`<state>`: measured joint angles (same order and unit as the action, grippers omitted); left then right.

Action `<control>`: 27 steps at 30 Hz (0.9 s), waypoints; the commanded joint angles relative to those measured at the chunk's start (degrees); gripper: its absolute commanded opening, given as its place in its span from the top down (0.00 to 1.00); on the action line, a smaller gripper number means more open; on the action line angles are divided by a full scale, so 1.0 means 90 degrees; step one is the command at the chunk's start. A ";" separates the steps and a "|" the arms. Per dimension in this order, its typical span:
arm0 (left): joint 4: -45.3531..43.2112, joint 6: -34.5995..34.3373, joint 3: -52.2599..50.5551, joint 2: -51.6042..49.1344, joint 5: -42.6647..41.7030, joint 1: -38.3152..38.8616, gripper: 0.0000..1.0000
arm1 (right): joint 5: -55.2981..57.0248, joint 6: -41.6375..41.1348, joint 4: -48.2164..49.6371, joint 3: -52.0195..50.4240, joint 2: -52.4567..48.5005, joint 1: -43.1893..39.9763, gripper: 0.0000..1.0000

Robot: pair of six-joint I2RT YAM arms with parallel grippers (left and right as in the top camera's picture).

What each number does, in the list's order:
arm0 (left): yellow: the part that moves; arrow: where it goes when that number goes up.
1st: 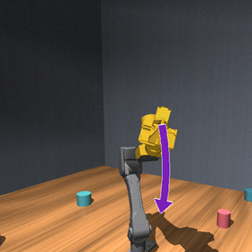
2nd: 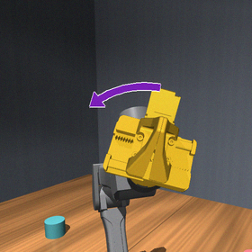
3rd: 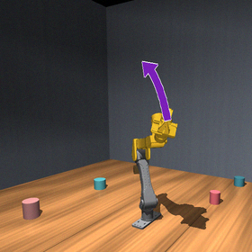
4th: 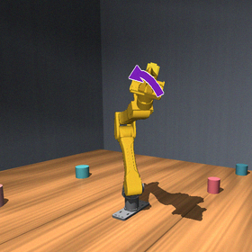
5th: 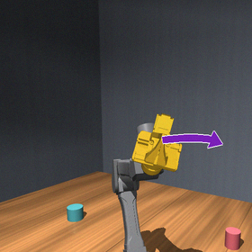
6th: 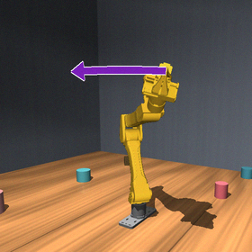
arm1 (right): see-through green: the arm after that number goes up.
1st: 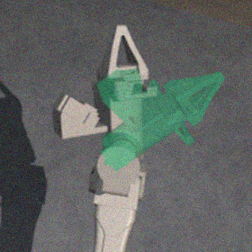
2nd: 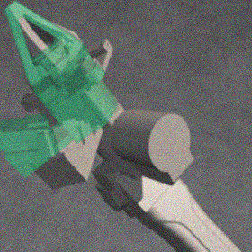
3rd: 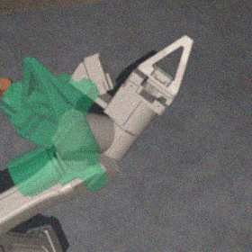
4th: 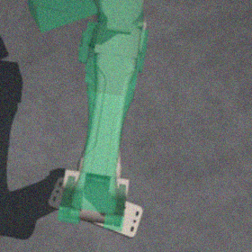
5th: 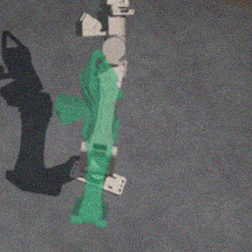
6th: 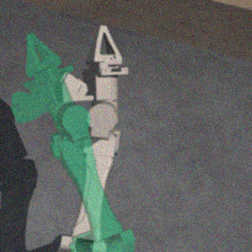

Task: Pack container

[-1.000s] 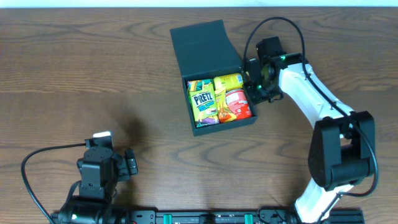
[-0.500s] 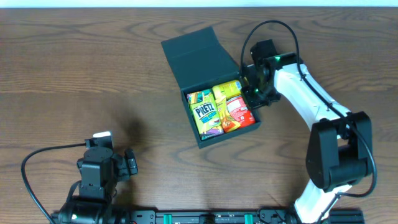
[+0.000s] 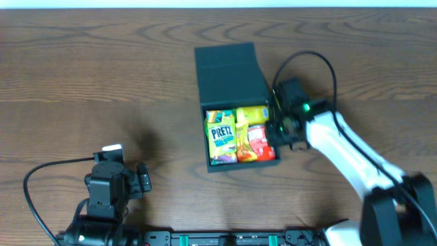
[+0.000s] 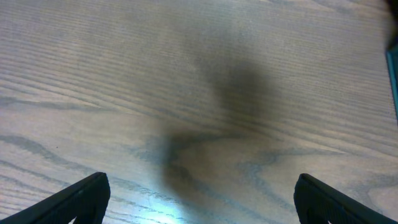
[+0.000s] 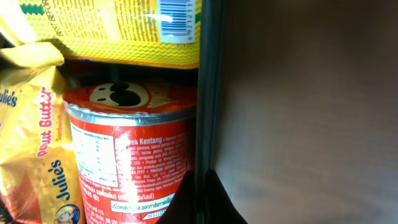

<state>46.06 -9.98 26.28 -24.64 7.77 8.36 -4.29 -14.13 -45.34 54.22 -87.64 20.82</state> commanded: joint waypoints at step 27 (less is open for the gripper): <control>-0.0017 0.0131 0.0000 0.0032 0.0085 -0.0022 0.05 | 0.0250 -0.2917 0.0396 -0.1445 0.1416 0.0971 0.99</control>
<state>46.04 -9.98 26.28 -24.64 7.77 8.36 -2.50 -33.61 -42.52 42.30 -74.91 29.04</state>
